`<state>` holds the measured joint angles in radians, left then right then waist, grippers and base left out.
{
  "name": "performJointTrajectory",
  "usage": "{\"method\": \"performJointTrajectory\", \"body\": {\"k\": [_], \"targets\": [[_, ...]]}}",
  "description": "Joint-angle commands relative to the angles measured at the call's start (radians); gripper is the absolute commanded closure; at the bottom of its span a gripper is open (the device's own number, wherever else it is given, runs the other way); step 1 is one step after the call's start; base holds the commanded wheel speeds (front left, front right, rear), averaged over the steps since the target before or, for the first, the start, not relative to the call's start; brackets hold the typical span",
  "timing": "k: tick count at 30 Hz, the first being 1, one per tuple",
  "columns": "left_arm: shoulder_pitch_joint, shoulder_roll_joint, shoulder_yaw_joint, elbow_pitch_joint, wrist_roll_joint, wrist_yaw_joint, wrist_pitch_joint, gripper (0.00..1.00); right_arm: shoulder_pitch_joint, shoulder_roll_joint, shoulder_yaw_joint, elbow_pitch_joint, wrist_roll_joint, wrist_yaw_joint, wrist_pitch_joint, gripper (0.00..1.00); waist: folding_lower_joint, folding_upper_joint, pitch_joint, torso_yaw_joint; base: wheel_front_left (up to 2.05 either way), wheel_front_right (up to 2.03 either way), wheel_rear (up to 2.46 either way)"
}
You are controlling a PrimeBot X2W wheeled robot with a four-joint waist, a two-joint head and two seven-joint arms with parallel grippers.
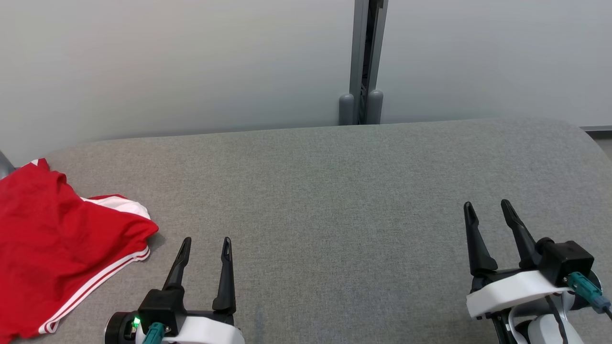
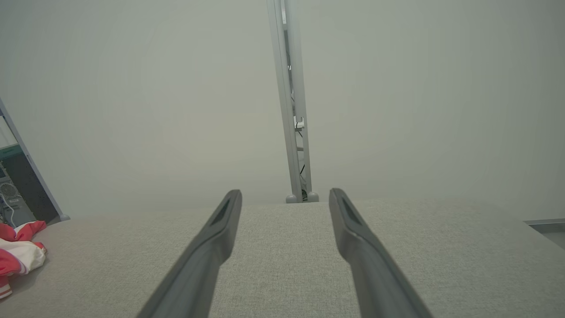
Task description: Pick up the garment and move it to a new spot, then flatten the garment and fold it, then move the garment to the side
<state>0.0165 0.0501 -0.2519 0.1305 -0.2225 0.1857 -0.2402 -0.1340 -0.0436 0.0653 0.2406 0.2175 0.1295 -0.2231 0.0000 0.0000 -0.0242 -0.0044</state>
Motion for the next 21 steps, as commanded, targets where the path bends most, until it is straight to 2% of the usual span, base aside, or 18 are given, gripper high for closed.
{"method": "performJointTrajectory", "body": {"k": [1, 15, 21], "targets": [[0.007, 0.002, 0.001, -0.003, 0.02, -0.003, -0.008, 0.0, -0.008, -0.01, 0.001, 0.0, -0.02, 0.002, -0.012, 0.0, 0.0, 0.0, 0.0, -0.001, 0.0, 0.0, 0.0], [0.014, 0.002, -0.014, -0.01, 0.104, 0.011, -0.025, 0.0, -0.012, -0.011, 0.024, 0.016, -0.103, 0.002, -0.046, 0.0, 0.0, 0.0, -0.007, -0.002, 0.0, 0.0, 0.0], [0.017, 0.002, -0.014, -0.005, 0.095, 0.01, -0.025, 0.0, -0.009, -0.011, 0.024, 0.02, -0.1, 0.002, -0.045, 0.0, 0.0, 0.0, -0.012, -0.001, 0.0, 0.0, 0.0]]}}
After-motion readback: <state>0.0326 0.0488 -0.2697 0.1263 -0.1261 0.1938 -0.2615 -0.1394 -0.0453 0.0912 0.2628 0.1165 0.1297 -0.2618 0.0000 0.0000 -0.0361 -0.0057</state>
